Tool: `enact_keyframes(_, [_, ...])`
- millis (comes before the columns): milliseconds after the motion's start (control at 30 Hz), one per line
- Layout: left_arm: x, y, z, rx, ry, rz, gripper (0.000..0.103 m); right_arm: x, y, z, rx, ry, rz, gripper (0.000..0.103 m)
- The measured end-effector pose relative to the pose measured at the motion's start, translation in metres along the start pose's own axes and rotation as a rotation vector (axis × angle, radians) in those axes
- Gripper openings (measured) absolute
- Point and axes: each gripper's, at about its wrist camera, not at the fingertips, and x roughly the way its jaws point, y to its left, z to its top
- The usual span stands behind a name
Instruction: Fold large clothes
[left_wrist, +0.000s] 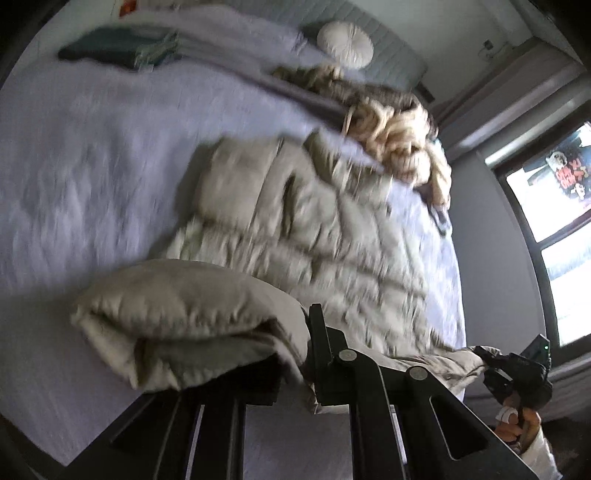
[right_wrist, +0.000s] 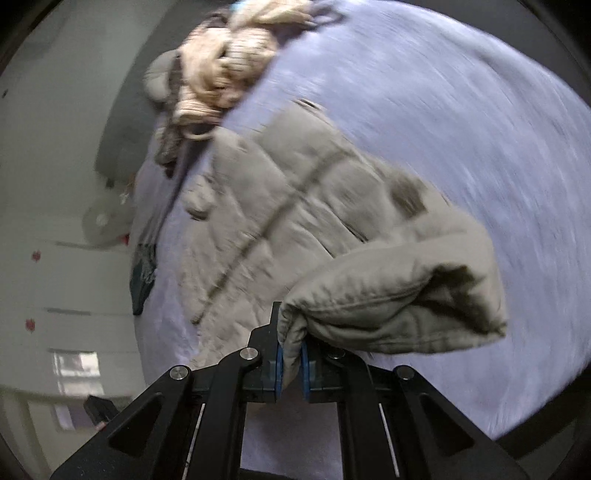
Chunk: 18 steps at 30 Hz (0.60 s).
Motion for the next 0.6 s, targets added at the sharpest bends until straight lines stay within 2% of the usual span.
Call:
enact_keyframes(133, [0.003, -0.027, 0.043, 0.04, -0.091, 0.034, 0.014, 0.003, 0.04, 0.05, -0.102, -0.007, 0.027, 0.007])
enact_keyframes(233, [0.019, -0.042, 0.08, 0.033, -0.143, 0.078, 0.014, 0.013, 0.071, 0.101, -0.169, 0.008, 0.073, 0.007])
enact_keyframes(333, [0.044, -0.05, 0.115, 0.024, -0.173, 0.119, 0.014, 0.033, 0.093, 0.141, -0.216, 0.029, 0.078, 0.007])
enact_keyframes(433, [0.081, -0.047, 0.148, 0.009, -0.171, 0.173, 0.014, 0.069, 0.107, 0.184, -0.233, 0.047, 0.064, 0.007])
enact_keyframes(600, [0.148, -0.022, 0.178, 0.001, -0.108, 0.234, 0.014, 0.137, 0.098, 0.224, -0.171, 0.088, 0.029, 0.007])
